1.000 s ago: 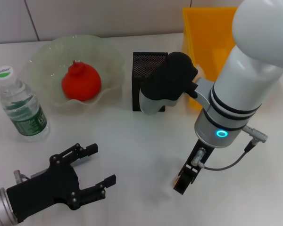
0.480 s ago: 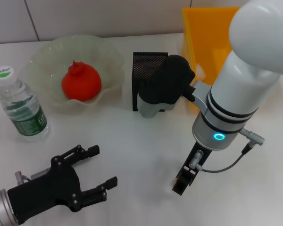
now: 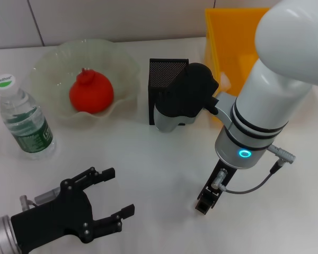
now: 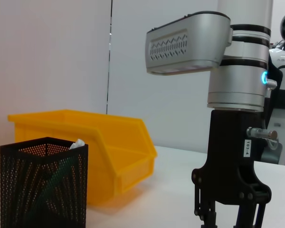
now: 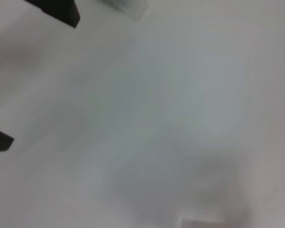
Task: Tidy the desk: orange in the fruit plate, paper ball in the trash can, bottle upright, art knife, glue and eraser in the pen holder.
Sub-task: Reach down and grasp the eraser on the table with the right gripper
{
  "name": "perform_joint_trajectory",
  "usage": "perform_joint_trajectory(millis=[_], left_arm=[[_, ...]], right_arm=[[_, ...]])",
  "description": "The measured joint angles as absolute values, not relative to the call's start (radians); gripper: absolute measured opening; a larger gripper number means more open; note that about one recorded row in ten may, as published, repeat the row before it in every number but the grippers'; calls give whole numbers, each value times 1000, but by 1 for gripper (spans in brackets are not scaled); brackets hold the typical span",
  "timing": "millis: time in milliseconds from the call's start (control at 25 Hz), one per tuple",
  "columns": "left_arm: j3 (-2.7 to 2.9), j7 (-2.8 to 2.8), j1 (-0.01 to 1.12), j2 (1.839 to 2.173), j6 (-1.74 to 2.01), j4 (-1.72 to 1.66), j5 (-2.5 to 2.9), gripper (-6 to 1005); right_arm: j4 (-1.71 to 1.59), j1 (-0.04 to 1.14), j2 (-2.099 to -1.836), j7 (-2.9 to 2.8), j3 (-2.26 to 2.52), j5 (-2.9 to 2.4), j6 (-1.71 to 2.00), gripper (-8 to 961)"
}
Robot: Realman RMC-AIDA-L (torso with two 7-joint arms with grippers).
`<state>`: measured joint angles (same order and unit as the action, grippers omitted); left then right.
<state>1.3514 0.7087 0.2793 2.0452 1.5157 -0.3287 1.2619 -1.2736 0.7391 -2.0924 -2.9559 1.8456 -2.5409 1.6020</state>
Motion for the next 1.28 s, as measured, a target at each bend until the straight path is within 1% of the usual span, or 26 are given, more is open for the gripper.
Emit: perform_joint_trajectory(millis=[120,1280], left_arm=[[1351,709,281,2045,1516,-327,1266,834],[1343,710,284,2045,1537,-325,1267,835]], right_arm=[[-1274,739,-2092,-2956,1846,-2540,1602,495],[-1247,759,-2092,-2956,1869,-2524,1590,463]])
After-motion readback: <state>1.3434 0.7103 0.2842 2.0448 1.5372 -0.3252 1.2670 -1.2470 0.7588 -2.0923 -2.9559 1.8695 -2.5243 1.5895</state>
